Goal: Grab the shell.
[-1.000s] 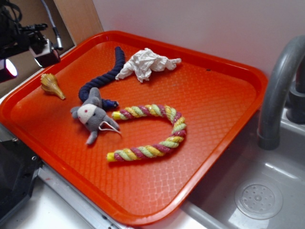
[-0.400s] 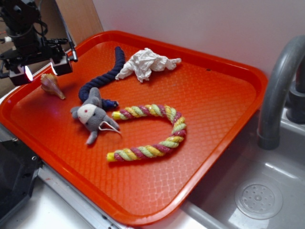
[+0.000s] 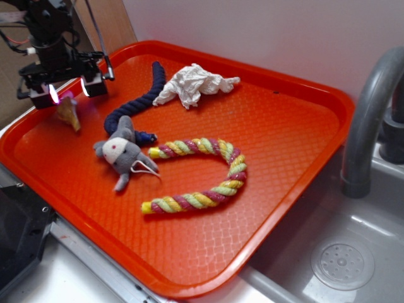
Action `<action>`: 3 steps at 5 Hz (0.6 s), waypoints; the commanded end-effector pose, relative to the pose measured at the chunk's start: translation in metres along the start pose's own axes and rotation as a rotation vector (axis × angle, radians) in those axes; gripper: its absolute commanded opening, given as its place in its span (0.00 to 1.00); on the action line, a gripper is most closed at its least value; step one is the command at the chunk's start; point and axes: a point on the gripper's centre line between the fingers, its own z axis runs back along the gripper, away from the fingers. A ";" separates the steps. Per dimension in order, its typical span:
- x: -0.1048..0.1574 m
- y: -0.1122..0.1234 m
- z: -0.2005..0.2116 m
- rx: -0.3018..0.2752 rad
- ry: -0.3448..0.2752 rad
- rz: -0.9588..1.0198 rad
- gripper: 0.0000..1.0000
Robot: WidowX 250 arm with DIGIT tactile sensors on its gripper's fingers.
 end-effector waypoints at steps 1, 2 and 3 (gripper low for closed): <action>-0.003 -0.006 0.009 -0.040 -0.011 -0.071 0.23; 0.003 -0.003 0.009 -0.029 -0.011 -0.065 0.00; 0.016 -0.005 0.011 -0.022 -0.022 -0.079 0.00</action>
